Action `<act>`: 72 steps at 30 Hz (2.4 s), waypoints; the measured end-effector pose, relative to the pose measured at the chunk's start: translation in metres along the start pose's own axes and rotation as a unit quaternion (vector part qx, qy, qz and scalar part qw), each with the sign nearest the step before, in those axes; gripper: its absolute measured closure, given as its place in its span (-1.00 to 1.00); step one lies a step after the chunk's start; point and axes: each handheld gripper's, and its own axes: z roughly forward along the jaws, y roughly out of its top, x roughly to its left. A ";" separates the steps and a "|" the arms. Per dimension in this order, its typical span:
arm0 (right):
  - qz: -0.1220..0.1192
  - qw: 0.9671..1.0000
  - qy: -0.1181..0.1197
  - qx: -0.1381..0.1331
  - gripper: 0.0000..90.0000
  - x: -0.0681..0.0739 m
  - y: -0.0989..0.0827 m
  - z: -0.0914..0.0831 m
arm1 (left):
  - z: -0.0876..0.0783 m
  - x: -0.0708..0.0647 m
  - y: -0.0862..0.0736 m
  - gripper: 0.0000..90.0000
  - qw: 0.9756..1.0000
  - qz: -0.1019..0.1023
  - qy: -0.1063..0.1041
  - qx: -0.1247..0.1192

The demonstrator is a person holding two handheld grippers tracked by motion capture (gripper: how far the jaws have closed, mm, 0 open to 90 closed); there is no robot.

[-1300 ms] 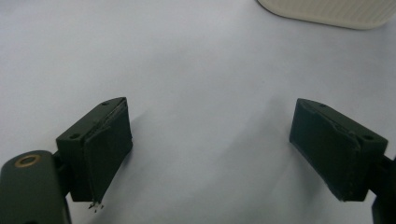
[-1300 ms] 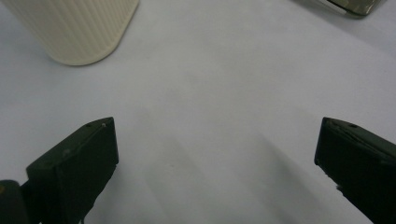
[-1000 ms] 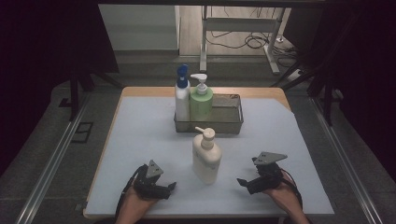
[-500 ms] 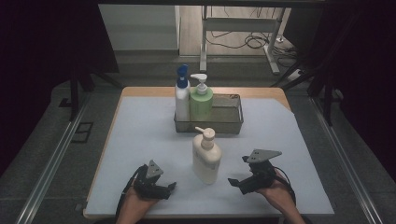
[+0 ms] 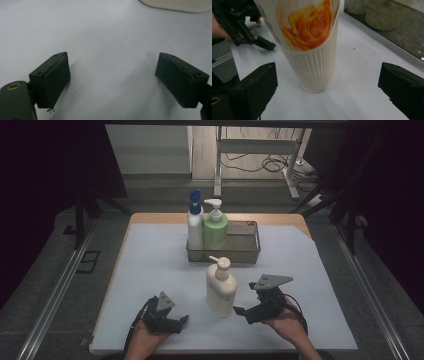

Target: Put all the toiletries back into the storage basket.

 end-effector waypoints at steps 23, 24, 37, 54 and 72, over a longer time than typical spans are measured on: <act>-0.011 1.000 -0.010 0.002 -0.71 0.024 0.045 0.026 | 0.000 0.000 0.000 -0.73 1.000 0.000 -0.001 0.001; -0.011 1.000 -0.011 0.001 -0.70 0.025 0.046 0.027 | 0.000 0.000 0.000 -0.73 1.000 0.000 -0.001 0.001; -0.015 0.999 -0.039 0.002 -0.43 0.028 0.055 0.037 | 0.000 0.000 0.000 -0.73 1.000 0.000 -0.001 0.001; -0.033 0.999 -0.035 0.004 -0.22 0.016 0.054 0.027 | 0.000 0.000 0.000 -0.73 1.000 0.000 -0.001 0.001; -0.029 0.999 -0.016 0.023 -0.20 0.007 0.068 0.017 | 0.000 0.000 0.000 -0.73 1.000 -0.001 -0.001 0.000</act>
